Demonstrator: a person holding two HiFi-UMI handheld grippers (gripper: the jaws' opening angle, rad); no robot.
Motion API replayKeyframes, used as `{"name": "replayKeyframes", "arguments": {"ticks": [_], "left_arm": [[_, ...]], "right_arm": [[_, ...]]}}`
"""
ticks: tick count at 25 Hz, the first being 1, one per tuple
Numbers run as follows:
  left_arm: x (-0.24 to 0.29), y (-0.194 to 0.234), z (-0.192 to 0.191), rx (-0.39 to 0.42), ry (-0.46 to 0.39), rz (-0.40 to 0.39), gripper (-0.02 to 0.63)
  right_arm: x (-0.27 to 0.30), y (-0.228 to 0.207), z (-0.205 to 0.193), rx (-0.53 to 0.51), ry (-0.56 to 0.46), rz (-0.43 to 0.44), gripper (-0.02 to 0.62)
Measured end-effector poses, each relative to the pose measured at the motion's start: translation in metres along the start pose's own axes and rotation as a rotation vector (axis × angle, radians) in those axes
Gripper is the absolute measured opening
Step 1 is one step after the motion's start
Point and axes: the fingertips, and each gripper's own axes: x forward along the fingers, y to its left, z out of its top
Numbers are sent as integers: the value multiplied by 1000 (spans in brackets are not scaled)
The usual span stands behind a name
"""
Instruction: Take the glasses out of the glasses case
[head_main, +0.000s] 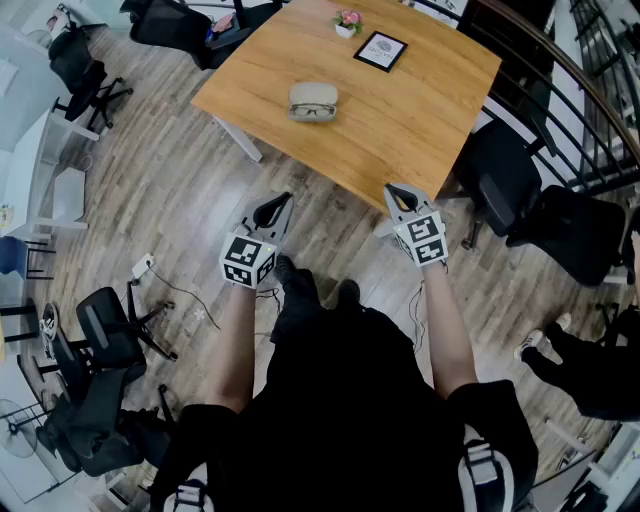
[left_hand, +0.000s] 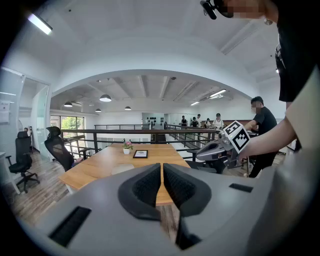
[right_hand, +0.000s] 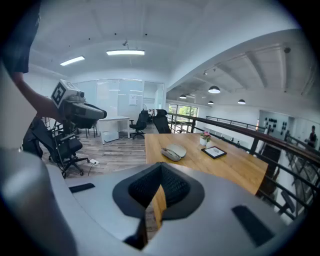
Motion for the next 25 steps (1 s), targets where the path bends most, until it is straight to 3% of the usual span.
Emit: {"name": "replayKeyframes", "arguments": {"ticks": [25], "left_arm": [[-9, -19, 2, 13, 4, 17, 34]], "right_arm": [[-13, -1, -9, 25, -27, 7, 8]]}}
